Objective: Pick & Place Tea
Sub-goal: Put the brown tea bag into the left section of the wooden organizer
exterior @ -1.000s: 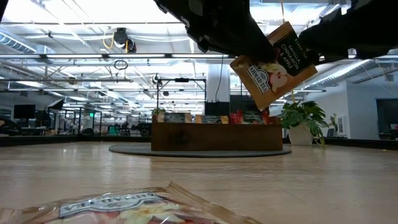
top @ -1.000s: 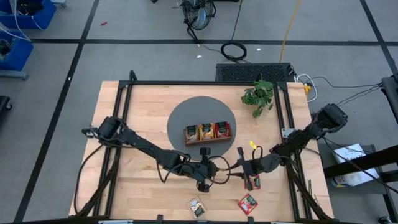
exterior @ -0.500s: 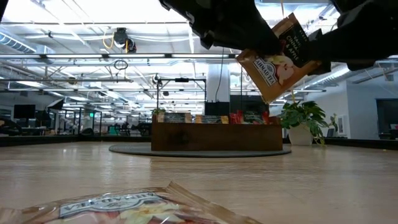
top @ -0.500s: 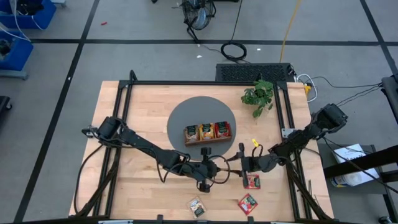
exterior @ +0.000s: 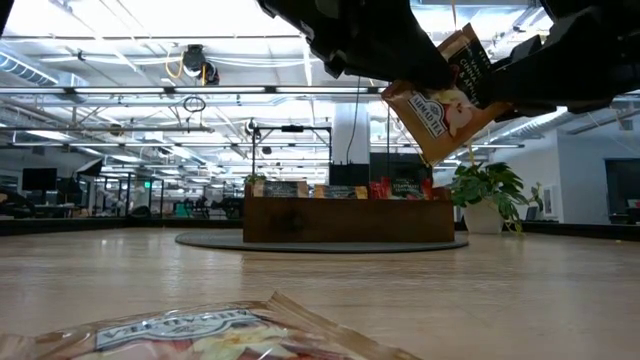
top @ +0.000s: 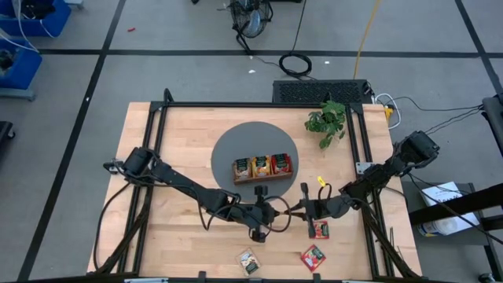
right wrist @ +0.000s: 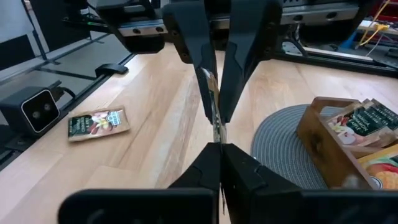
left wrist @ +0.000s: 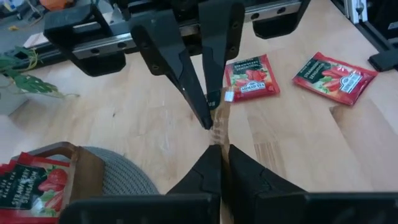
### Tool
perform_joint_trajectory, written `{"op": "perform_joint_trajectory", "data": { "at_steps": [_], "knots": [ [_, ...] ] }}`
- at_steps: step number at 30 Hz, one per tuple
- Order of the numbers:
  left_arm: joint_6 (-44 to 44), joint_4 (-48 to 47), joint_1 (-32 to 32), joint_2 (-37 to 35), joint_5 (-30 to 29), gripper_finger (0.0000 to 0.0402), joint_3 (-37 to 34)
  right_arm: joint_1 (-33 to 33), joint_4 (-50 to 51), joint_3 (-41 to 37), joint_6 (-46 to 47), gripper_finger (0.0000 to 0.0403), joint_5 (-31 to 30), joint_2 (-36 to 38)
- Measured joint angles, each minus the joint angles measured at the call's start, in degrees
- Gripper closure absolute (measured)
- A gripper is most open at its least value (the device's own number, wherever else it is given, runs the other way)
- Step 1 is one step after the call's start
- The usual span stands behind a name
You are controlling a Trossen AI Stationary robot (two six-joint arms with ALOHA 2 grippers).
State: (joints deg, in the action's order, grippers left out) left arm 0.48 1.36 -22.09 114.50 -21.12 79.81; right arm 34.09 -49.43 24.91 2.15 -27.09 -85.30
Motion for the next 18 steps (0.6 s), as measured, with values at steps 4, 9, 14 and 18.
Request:
{"op": "perform_joint_trajectory", "data": {
  "at_steps": [4,9,14,18],
  "knots": [
    [2.80,-0.17,-0.14,0.00,-0.45,0.0373,0.00,0.00,0.83,0.00,0.41,0.0402,0.07,0.00],
    [4.57,-0.32,-0.87,0.00,-1.39,0.0306,0.00,0.00,1.88,0.00,0.98,0.0403,0.11,0.00],
    [3.76,-0.33,-0.74,0.00,-1.43,0.0208,0.00,0.00,2.74,0.00,1.63,0.0403,0.11,0.00],
    [-3.73,-4.68,-1.64,-2.14,-1.02,0.0145,-0.09,0.00,5.36,0.00,2.58,0.0403,0.12,0.00]
  ]
}}
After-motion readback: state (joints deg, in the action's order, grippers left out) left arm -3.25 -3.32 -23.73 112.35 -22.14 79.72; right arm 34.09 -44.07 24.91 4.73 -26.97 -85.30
